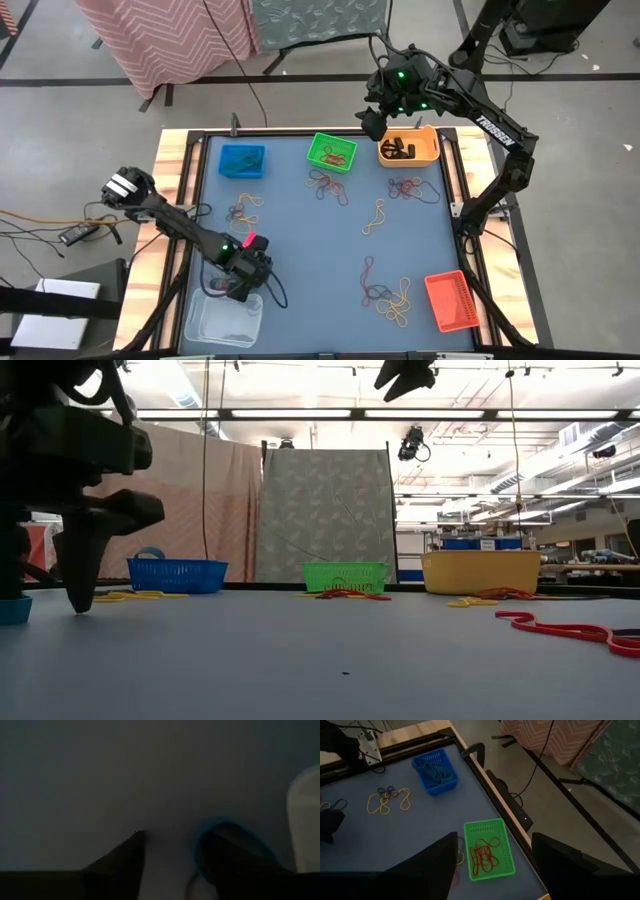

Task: Sort rubber bands into baskets
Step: Put the blue rubber band into the blue bin

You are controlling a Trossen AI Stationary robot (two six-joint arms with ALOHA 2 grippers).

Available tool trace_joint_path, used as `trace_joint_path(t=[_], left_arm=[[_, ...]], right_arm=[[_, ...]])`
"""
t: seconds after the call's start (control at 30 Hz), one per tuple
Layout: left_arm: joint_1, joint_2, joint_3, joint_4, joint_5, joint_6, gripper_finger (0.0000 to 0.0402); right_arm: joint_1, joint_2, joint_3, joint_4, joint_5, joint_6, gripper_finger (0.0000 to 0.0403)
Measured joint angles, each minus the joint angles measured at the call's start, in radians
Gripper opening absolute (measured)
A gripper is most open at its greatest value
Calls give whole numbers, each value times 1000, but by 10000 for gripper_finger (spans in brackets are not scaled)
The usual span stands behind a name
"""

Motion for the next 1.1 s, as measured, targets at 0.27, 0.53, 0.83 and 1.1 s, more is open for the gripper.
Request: trace_joint_path(t=[0.27, 0.53, 0.83, 1.1], left_arm=[[25, 2, 30, -74, -20, -79, 12], [115, -171, 111, -243, 66, -75, 3], [262, -440, 240, -439, 17, -67, 1], [584, -491, 348, -519, -370, 134, 1]], right_arm=[[0, 0, 0, -4, 0, -3, 265], [0, 0, 0, -7, 0, -3, 265], [0, 0, 0, 2, 4, 11, 265], [0, 0, 0, 17, 4, 47, 265]])
